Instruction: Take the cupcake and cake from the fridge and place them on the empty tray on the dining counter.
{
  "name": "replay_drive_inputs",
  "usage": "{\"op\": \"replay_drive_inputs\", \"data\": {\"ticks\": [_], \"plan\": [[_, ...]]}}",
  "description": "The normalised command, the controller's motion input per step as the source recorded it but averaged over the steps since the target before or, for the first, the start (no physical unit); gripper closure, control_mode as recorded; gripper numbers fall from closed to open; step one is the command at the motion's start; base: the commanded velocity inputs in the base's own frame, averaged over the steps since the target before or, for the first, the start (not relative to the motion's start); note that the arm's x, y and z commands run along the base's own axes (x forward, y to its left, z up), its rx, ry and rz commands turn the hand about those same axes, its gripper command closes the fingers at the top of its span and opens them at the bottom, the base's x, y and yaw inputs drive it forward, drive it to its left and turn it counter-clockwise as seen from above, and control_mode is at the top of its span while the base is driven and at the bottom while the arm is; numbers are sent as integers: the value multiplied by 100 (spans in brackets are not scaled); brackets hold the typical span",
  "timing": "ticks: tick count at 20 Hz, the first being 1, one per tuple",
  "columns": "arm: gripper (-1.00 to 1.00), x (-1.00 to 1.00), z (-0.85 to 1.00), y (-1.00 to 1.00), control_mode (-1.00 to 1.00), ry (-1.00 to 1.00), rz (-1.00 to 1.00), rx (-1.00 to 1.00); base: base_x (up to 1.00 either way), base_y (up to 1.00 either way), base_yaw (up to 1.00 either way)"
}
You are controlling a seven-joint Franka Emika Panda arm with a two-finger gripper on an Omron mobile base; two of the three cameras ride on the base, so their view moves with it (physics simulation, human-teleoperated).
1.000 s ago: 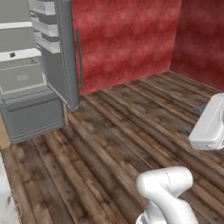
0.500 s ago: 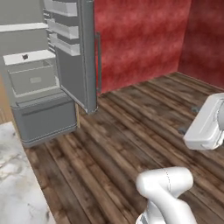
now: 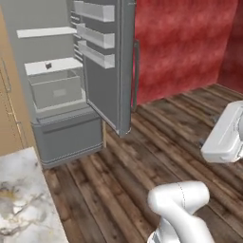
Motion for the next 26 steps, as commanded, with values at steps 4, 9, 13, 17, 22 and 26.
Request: {"op": "replay_drive_inputs", "data": {"ticks": [4, 9, 13, 17, 22, 26], "plan": [[-100, 0, 0, 0, 100, 0, 0, 0, 100, 48, 42], [-100, 0, 0, 0, 100, 0, 0, 0, 100, 35, 35], [-100, 0, 0, 0, 100, 0, 0, 0, 100, 21, 23], [-100, 0, 0, 0, 100, 0, 0, 0, 100, 19, 12], [-100, 0, 0, 0, 100, 0, 0, 0, 100, 19, 2], [-100, 0, 0, 0, 100, 0, 0, 0, 100, 29, 0]]}}
